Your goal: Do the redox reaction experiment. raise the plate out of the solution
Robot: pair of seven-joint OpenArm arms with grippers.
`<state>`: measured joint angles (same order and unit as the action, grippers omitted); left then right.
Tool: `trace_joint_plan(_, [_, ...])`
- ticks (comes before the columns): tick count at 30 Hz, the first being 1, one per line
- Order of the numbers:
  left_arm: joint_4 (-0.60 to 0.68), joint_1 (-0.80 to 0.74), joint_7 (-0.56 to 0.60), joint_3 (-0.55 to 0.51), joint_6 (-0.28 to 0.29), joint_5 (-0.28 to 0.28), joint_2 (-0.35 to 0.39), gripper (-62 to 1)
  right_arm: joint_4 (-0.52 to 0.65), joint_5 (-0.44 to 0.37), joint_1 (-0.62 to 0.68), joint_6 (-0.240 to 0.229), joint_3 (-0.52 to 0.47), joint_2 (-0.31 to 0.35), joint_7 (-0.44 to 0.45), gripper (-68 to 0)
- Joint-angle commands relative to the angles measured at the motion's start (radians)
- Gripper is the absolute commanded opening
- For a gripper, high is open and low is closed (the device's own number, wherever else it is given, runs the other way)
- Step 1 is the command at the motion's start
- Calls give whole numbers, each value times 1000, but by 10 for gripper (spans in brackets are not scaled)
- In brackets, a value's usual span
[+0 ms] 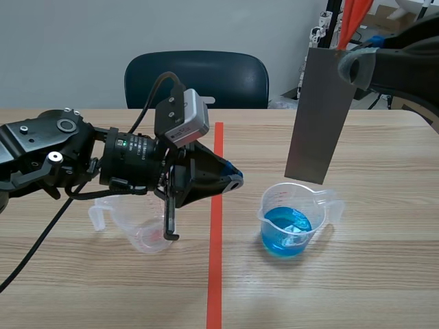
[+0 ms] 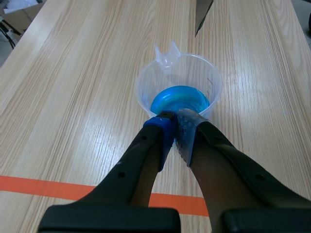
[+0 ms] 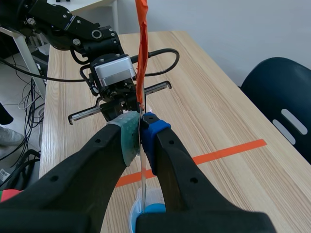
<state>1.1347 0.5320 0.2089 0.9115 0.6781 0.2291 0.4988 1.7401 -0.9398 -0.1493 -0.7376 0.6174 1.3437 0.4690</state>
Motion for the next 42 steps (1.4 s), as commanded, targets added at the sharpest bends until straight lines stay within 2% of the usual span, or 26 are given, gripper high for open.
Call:
trace_joint_plan(1, [21,23,6,-4,-2,13,-13,-584,8,-17,-14,-8,-19,13,19,-669])
trace_joint_plan(7, [-14,43,6,-3,-2,13,-39,-583,8,-17,-14,-8,-19,13,31,-669])
trace_joint_plan(16, [-28,43,7,-3,-1,14,-38,-583,8,-17,-14,-8,-19,13,30,-669])
trace_joint_plan(20, [-28,44,7,-3,18,14,-38,-583,8,-17,-13,-8,-19,13,30,-669])
trace_joint_plan(42, [-28,51,6,-3,18,10,-38,-582,8,-17,-11,-8,-19,13,30,-669])
